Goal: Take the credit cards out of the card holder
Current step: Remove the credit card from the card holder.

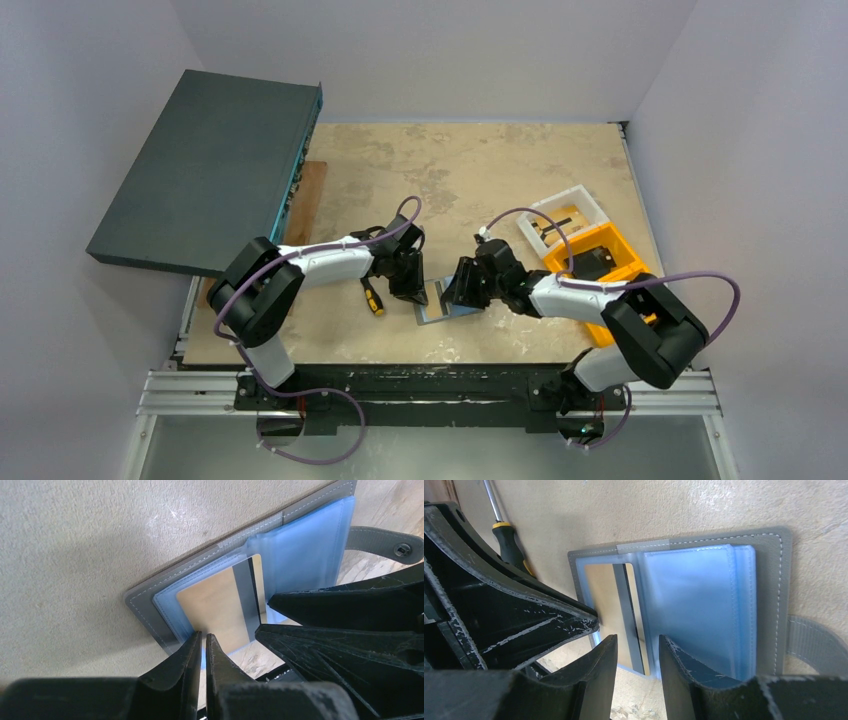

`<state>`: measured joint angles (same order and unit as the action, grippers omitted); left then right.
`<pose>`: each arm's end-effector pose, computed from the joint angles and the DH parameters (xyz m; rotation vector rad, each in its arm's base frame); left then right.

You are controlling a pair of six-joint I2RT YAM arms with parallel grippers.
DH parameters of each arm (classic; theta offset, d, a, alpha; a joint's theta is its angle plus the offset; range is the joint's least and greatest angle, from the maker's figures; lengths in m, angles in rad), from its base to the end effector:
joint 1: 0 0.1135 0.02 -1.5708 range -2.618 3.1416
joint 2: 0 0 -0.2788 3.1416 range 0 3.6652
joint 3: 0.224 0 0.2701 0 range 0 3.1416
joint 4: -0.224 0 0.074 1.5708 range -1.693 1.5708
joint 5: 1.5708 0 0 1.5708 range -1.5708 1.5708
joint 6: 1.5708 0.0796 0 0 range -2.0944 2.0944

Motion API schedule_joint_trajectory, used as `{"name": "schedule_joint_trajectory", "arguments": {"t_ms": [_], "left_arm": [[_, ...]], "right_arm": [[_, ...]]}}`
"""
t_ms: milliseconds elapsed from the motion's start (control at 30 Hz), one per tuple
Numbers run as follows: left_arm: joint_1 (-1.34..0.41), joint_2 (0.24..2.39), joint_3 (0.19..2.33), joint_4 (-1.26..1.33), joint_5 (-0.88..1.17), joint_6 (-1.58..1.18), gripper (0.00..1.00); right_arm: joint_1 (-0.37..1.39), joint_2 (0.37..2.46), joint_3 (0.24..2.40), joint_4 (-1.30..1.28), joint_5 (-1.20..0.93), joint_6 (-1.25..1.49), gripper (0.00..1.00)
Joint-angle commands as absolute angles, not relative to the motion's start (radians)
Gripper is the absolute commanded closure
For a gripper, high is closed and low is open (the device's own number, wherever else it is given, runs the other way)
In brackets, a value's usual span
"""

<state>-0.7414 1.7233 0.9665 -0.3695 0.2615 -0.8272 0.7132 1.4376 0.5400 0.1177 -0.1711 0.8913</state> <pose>0.2515 -0.2582 0.1156 -0.0385 2.9198 -0.7376 0.2199 0.2081 0.1141 0.1362 2.5543 0.9196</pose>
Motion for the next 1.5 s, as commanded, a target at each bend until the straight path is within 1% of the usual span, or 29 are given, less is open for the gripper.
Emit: {"name": "schedule_joint_trajectory", "arguments": {"t_ms": [0, 267, 533, 700, 867, 1200, 1267, 1467], "left_arm": [[-0.738, 1.741, 0.966, -0.339, 0.269, -0.821, 0.94], [-0.738, 1.767, 0.992, -0.338, 0.281, -0.820, 1.00], [-0.735, 1.773, 0.978, -0.372, 0.245, -0.822, 1.00], [-0.732, 1.775, 0.965, -0.396, 0.226, -0.821, 1.00], [-0.729, 1.775, 0.954, -0.396, 0.223, -0.825, 1.00], [-0.730, 1.765, 0.935, -0.380, 0.231, -0.827, 1.00], [-0.729, 1.765, 0.933, -0.378, 0.233, -0.827, 1.00], [-0.729, 1.768, 0.933, -0.373, 0.238, -0.830, 1.00]], "right_arm": [[0.720, 1.462, 0.563, 0.165, -0.197, 0.903, 0.64], [0.732, 1.513, 0.507, 0.321, -0.305, 0.985, 0.65], [0.713, 1.504, 0.421, 0.437, -0.363, 1.056, 0.65], [0.661, 1.544, 0.332, 0.648, -0.442, 1.131, 0.66], [0.634, 1.582, 0.284, 0.784, -0.477, 1.176, 0.66], [0.591, 1.590, 0.211, 0.901, -0.482, 1.230, 0.66], [0.588, 1.591, 0.211, 0.905, -0.481, 1.230, 0.68], [0.588, 1.626, 0.218, 0.943, -0.480, 1.234, 0.76]]}}
